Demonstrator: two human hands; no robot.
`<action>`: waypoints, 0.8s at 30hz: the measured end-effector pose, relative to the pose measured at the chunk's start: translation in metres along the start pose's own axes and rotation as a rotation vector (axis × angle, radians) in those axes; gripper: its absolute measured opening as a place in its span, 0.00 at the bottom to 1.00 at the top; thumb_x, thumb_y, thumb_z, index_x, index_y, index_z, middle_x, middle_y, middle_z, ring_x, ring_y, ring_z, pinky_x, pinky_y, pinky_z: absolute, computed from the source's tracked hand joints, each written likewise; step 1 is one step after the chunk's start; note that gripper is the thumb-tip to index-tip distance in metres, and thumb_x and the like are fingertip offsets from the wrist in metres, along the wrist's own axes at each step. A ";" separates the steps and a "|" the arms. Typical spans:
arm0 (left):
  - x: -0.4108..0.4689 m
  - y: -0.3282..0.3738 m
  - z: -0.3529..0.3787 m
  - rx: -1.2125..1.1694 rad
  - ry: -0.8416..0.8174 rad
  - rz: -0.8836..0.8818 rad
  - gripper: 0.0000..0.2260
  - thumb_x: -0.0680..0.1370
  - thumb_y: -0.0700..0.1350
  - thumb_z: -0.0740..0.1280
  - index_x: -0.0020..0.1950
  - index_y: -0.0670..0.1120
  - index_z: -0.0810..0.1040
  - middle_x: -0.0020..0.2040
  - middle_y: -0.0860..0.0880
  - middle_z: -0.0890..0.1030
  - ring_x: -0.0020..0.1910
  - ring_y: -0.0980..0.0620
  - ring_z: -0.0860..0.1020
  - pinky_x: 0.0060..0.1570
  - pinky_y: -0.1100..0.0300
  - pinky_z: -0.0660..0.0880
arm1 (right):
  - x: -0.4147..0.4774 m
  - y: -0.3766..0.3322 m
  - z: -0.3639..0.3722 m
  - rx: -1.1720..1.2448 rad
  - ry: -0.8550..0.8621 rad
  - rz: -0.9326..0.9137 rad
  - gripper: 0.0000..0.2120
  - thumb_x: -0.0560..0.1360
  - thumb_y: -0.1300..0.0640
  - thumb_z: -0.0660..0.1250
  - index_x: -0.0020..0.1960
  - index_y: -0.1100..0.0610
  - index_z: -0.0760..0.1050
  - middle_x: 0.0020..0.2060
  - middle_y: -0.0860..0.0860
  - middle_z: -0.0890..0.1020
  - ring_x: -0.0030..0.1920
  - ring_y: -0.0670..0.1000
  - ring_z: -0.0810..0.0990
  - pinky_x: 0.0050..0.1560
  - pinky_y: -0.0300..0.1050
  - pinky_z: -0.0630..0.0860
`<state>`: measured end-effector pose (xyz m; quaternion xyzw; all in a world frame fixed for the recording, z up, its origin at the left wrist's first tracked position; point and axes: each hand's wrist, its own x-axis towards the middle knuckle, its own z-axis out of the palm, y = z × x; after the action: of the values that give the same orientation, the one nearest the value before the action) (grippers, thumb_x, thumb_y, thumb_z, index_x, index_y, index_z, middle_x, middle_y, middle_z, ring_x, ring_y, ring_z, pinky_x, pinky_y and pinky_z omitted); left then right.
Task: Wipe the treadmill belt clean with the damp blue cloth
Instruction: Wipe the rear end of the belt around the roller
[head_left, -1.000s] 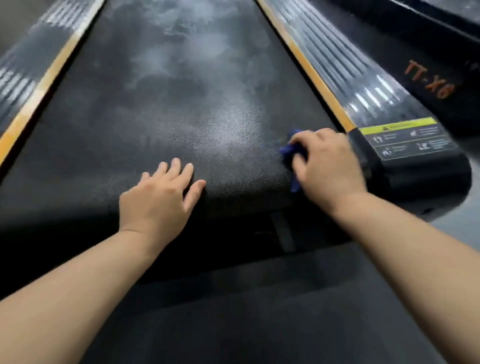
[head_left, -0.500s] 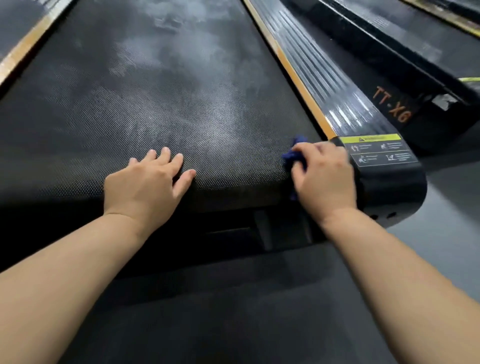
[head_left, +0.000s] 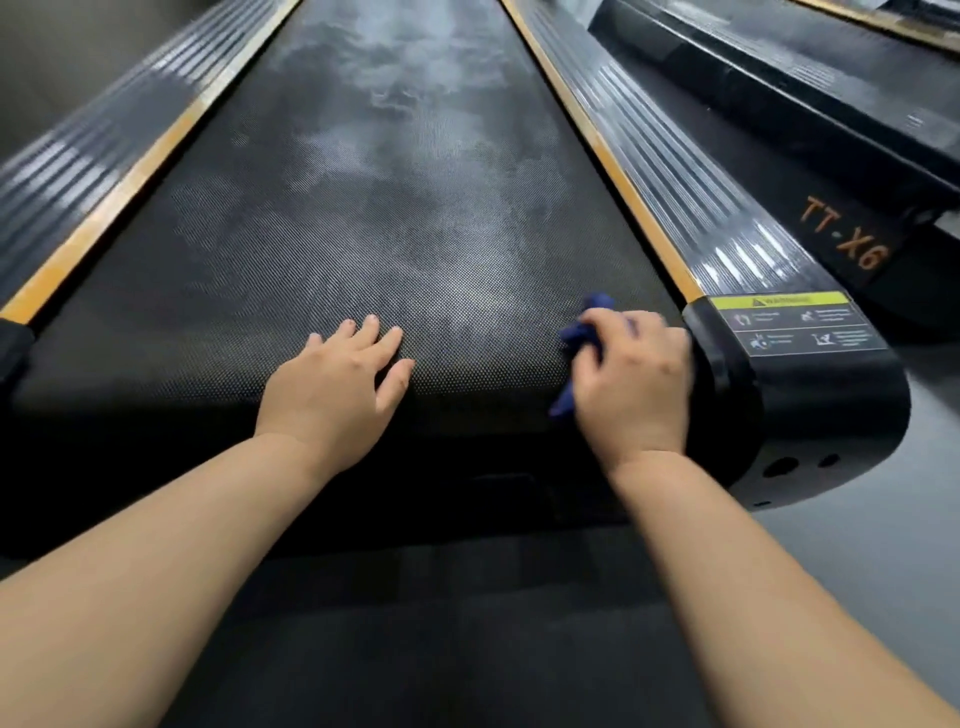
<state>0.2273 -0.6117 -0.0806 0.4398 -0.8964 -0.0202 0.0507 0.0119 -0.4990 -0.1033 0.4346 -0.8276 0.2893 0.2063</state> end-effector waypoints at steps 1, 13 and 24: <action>-0.001 -0.002 0.001 -0.003 0.005 0.007 0.23 0.81 0.57 0.50 0.75 0.53 0.62 0.77 0.51 0.59 0.75 0.48 0.57 0.72 0.51 0.54 | 0.001 0.016 -0.002 -0.049 0.049 0.058 0.10 0.70 0.55 0.63 0.50 0.53 0.79 0.46 0.57 0.79 0.44 0.62 0.75 0.43 0.51 0.71; -0.004 -0.007 0.005 -0.036 0.084 0.072 0.27 0.78 0.57 0.49 0.73 0.48 0.66 0.74 0.46 0.65 0.74 0.45 0.62 0.72 0.50 0.56 | 0.006 0.028 -0.015 -0.104 0.008 0.033 0.09 0.73 0.54 0.64 0.52 0.50 0.79 0.50 0.54 0.79 0.47 0.62 0.74 0.45 0.53 0.71; -0.021 -0.046 0.001 -0.046 0.216 0.002 0.25 0.74 0.59 0.52 0.63 0.51 0.79 0.63 0.42 0.76 0.60 0.38 0.73 0.61 0.42 0.69 | -0.035 -0.051 0.013 0.224 -0.013 -0.142 0.14 0.75 0.53 0.59 0.54 0.55 0.78 0.49 0.56 0.79 0.45 0.59 0.75 0.50 0.50 0.69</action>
<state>0.2758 -0.6235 -0.0868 0.4374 -0.8854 0.0066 0.1571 0.0723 -0.5096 -0.1186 0.5141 -0.7587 0.3616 0.1710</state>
